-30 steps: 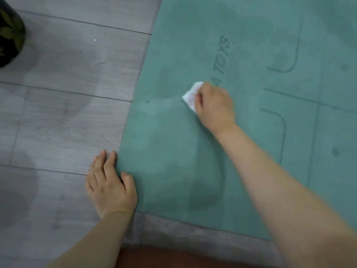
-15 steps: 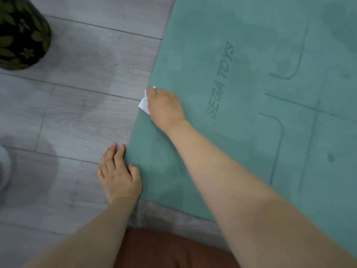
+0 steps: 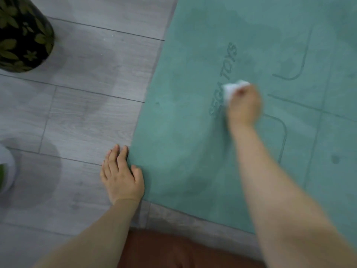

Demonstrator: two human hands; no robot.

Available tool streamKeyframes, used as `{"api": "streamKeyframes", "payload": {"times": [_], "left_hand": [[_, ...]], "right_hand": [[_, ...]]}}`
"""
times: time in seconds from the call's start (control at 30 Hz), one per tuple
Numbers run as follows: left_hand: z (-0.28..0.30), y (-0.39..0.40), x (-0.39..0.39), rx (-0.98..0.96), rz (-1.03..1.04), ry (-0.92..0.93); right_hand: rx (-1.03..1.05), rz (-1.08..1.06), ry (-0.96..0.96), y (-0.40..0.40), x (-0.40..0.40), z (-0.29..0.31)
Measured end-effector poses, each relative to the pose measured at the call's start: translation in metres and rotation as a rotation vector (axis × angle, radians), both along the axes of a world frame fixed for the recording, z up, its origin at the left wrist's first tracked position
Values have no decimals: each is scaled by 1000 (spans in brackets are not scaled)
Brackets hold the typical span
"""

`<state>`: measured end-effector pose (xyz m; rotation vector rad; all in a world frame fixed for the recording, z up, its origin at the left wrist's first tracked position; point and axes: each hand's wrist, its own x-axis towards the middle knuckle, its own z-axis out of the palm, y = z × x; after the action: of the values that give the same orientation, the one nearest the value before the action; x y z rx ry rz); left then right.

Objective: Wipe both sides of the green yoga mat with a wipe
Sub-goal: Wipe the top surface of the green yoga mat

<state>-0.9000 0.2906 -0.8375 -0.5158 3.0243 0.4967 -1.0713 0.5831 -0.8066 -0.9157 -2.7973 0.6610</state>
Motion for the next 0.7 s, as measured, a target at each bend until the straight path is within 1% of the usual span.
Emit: {"api": "streamKeyframes", "payload": {"times": [0.03, 0.1, 0.13, 0.17, 0.2, 0.23, 0.3, 0.37, 0.43, 0.47, 0.5, 0.53, 0.57, 0.63, 0.7], "left_hand": [[-1, 0, 0, 5, 3, 4], [-1, 1, 2, 9, 8, 27], [-1, 1, 2, 12, 8, 41], [-1, 1, 1, 17, 7, 49], [-1, 1, 0, 21, 7, 49], [-1, 1, 0, 21, 9, 45], [-1, 1, 1, 15, 11, 34], [-1, 2, 1, 16, 15, 20], [-2, 2, 0, 10, 24, 20], [-1, 3, 0, 6, 20, 23], [-1, 4, -1, 3, 16, 31], [0, 4, -2, 3, 19, 38], [0, 4, -3, 0, 23, 39], [1, 4, 0, -4, 16, 30], [2, 4, 0, -2, 14, 34]], "right_hand": [[-17, 199, 47, -51, -20, -2], [78, 706, -23, -145, -38, 3], [123, 889, -74, -169, -41, 6], [142, 957, -104, -172, -46, 3], [160, 900, -101, -154, -48, -1], [177, 787, -55, -124, -45, -4], [182, 505, -46, -38, -30, -9], [270, 272, -179, 63, 5, -10], [308, -53, -306, 144, 54, 5], [302, -212, -306, 169, 74, 12], [301, -294, -311, 181, 83, 14], [297, -301, -308, 174, 79, 15], [281, -256, -289, 151, 64, 14], [189, -87, -206, 75, 16, 9], [103, 198, -153, -21, -38, 3]]}}
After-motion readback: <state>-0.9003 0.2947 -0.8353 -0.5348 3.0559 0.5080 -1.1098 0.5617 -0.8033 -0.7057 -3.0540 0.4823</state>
